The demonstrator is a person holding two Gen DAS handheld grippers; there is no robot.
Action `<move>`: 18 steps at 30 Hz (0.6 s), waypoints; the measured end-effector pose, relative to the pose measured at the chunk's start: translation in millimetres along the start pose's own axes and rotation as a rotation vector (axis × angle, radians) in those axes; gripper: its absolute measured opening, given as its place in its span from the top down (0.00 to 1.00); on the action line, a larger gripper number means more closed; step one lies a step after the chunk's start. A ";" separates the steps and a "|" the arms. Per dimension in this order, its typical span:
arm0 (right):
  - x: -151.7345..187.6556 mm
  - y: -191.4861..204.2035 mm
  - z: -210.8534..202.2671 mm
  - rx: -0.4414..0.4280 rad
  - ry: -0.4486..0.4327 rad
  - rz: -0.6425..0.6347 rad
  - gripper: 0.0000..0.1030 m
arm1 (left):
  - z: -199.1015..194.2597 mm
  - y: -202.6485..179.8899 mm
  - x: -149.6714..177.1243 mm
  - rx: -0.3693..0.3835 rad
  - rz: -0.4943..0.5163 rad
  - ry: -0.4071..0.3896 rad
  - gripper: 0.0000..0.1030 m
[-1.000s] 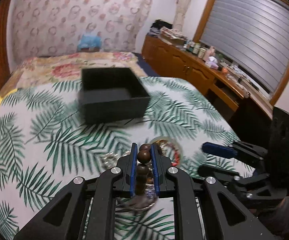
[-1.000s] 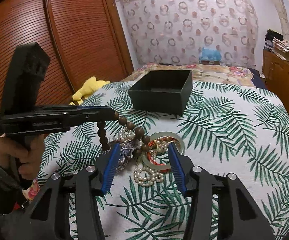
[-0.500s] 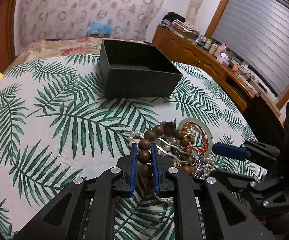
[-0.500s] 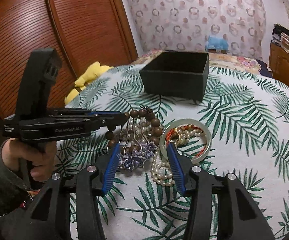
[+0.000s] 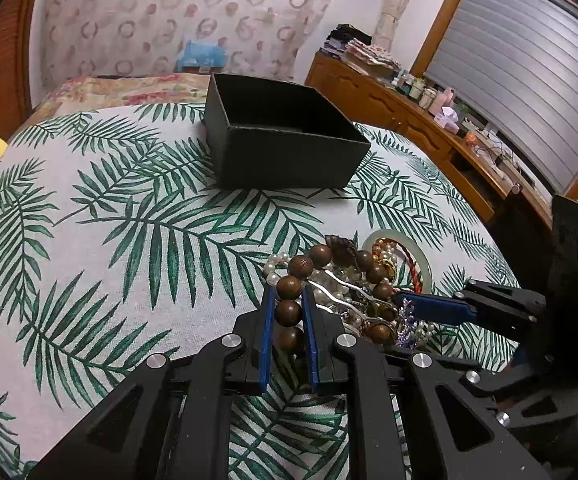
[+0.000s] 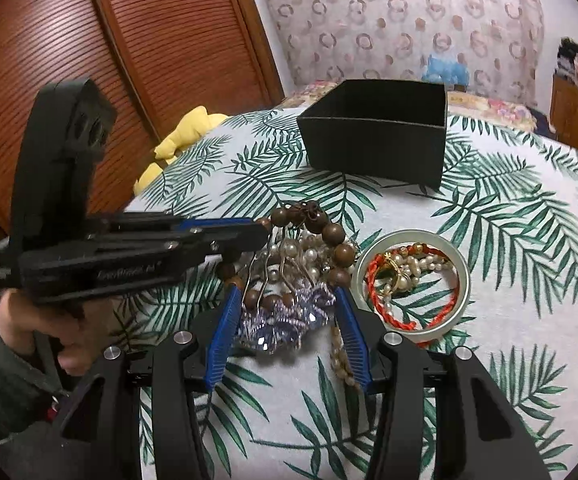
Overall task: Organize jewelry
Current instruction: 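Grasp the silver hairpins with the right tool while the left tool holds the bead bracelet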
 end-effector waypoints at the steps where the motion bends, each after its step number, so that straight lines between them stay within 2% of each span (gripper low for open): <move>1: 0.1 -0.7 0.8 -0.004 0.002 0.007 0.50 | -0.7 -0.2 0.4 0.003 0.000 0.000 0.88; 4: 0.0 -0.8 -0.8 0.005 -0.001 0.000 0.53 | -2.6 -0.1 1.4 0.005 -0.001 -0.003 0.88; 6: -0.3 -2.8 -6.0 0.021 -0.009 -0.002 0.63 | -5.7 -2.4 0.0 -0.004 0.008 -0.018 0.88; 7: -1.2 -3.8 -8.0 0.020 -0.011 -0.002 0.64 | -7.1 -3.2 0.2 -0.009 0.014 -0.028 0.88; 8: -2.0 -4.8 -12.6 0.014 -0.019 0.002 0.73 | -9.4 -4.6 -1.2 -0.015 0.019 -0.037 0.88; 10: -4.4 -6.7 -21.6 0.018 -0.034 -0.001 0.77 | -13.5 -8.3 -3.5 -0.017 0.026 -0.052 0.88; 11: -6.0 -7.3 -26.3 0.017 -0.041 -0.003 0.82 | -15.7 -9.6 -5.6 -0.016 0.029 -0.057 0.88; 18: -15.4 -2.8 -54.8 -0.009 -0.080 -0.036 0.85 | -21.8 -19.4 -18.0 -0.050 0.061 -0.087 0.88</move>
Point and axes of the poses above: each gripper's, at about its wrist camera, not at the fingertips, and z roughly the way its jaws point, y to its left, x to its underside, the point moved 8 cm from there along z, roughly the way its jaws point, and after that the axes turned 5 degrees about -z, right-handed, at the moved point
